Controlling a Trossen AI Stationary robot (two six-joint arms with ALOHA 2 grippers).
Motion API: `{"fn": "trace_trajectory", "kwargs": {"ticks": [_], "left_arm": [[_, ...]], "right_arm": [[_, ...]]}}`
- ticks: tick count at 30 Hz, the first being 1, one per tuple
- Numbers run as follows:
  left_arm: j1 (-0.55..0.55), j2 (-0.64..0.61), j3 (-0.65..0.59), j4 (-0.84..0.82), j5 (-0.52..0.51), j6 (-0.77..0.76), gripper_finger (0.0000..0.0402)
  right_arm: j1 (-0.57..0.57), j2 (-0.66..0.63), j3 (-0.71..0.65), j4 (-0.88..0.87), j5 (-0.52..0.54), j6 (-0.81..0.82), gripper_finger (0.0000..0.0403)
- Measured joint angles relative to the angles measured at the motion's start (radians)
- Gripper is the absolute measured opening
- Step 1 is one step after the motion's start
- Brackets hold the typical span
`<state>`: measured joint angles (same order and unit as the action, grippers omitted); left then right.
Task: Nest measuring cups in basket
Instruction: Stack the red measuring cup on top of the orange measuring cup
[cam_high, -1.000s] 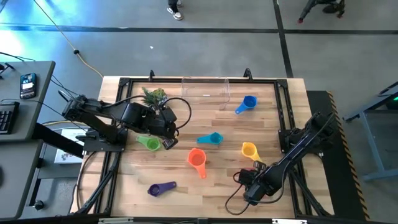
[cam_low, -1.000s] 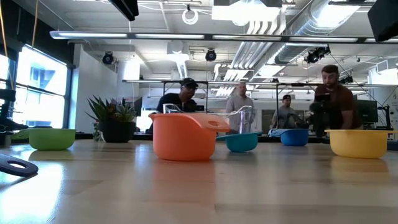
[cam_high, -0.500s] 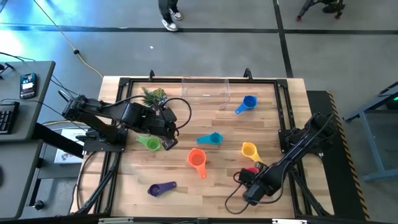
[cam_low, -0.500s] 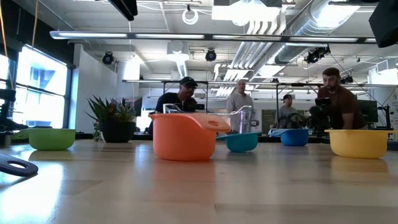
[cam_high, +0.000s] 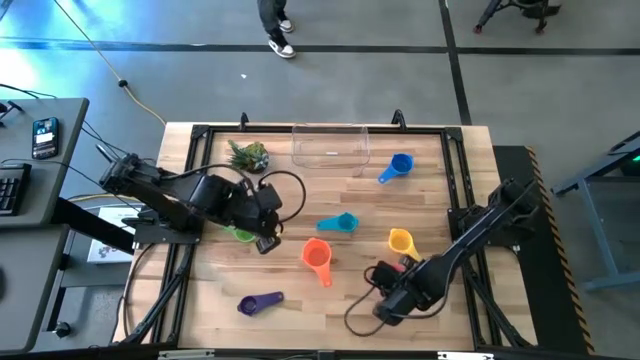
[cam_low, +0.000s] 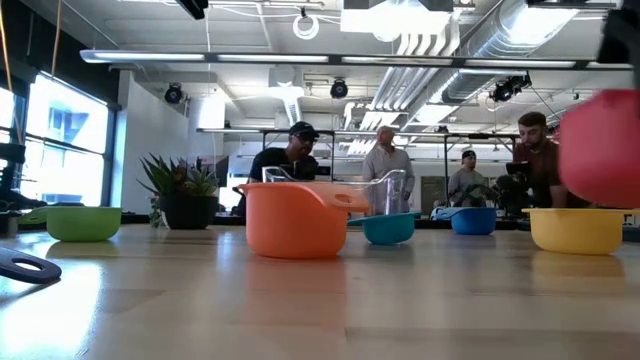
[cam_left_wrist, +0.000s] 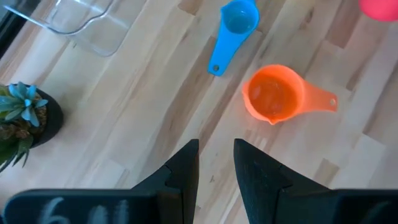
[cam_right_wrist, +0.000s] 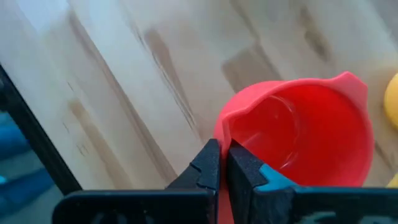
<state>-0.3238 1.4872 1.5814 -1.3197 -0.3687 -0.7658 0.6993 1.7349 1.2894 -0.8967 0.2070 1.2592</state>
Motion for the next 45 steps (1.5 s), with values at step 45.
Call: {"fn": "trace_trajectory", "kwargs": {"ticks": [45], "left_arm": [[-0.131,-0.462,-0.577,0.194,0.009,-0.138,0.009]], "right_arm": [[-0.378,0.462,0.744,-0.116,0.035,-0.316,0.0]]}}
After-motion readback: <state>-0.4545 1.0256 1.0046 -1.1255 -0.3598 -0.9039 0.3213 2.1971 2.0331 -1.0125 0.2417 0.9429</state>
